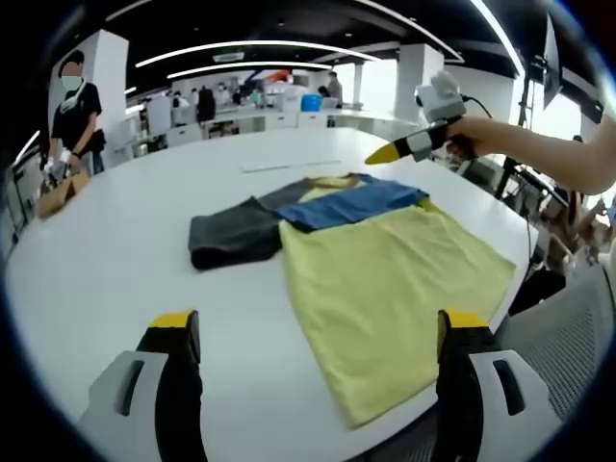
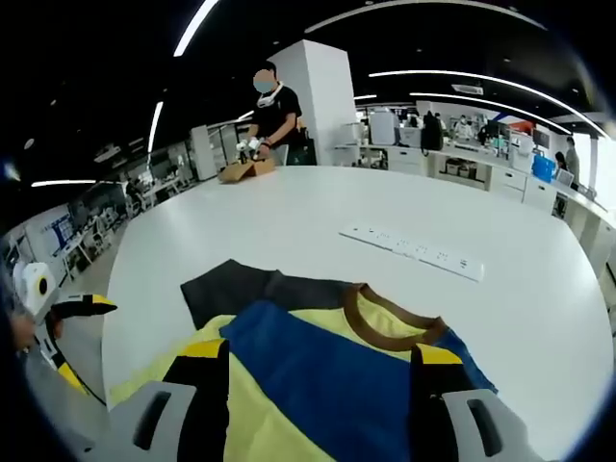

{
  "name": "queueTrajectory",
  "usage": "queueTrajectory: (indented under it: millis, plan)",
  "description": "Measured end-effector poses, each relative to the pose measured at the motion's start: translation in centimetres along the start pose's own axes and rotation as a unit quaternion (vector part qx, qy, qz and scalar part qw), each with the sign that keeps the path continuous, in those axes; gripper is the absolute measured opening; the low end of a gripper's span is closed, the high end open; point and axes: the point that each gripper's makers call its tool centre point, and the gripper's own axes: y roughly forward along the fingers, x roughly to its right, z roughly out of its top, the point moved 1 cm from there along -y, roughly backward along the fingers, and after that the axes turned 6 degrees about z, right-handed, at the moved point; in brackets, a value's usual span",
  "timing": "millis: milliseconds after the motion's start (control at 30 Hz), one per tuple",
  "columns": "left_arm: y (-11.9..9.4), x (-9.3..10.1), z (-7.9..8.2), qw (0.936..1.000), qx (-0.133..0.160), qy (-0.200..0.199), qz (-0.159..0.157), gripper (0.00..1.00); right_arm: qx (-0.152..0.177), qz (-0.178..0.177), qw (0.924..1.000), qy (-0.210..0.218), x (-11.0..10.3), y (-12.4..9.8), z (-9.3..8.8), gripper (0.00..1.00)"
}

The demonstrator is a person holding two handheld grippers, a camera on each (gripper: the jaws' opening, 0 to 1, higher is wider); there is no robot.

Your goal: Fold the garment on the visible template until the final outline fits inside the template.

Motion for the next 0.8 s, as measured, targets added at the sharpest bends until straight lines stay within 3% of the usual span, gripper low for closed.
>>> queueTrajectory:
  millis: [533, 800]
  plan:
    - [2.4, -1.3, 2.0, 0.9996, 0.013, -0.025, -0.003, 0.91, 0.0, -0.037, 0.9993, 0.005, 3.4, -5.6, -4.0, 0.61]
    - [4.6, -2.3, 3.5, 0.9991, 0.024, -0.034, 0.009, 0.78, -0.004, -0.068, 0.9976, 0.013, 5.1, -7.6, -6.2, 0.44]
